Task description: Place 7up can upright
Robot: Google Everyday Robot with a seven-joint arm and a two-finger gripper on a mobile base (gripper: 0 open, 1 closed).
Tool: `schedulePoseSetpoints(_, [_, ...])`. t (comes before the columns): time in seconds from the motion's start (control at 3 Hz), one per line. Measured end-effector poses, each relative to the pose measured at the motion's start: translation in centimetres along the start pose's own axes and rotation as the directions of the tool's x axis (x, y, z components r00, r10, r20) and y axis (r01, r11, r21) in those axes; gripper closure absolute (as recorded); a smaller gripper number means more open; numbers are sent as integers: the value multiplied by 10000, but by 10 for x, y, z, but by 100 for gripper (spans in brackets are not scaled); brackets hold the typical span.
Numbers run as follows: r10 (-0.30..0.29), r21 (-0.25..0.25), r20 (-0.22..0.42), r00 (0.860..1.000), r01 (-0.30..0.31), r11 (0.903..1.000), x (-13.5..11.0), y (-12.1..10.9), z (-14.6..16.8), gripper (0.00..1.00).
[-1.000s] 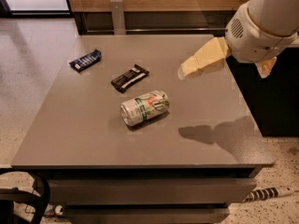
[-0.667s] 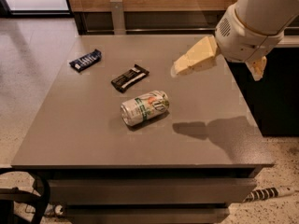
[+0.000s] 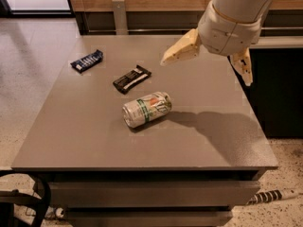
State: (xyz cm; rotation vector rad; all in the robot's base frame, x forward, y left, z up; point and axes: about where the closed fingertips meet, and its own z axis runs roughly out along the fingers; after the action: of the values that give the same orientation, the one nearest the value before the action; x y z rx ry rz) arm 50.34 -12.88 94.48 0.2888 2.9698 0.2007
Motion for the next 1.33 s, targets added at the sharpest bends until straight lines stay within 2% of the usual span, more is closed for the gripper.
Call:
schedulePoseSetpoints(0.33, [1313, 150, -248, 9910, -1310, 9913, 1, 23, 5, 0])
schedulePoseSetpoints(0.67, [2856, 402, -301, 9579, -2843, 9579, 6, 59, 19, 0])
schedulePoseSetpoints(1.0, [4086, 526, -168, 9125, -4073, 9118, 11, 73, 25, 0])
schedulePoseSetpoints(1.33, [4312, 570, 89, 9022, -4310, 9005, 12, 85, 32, 0])
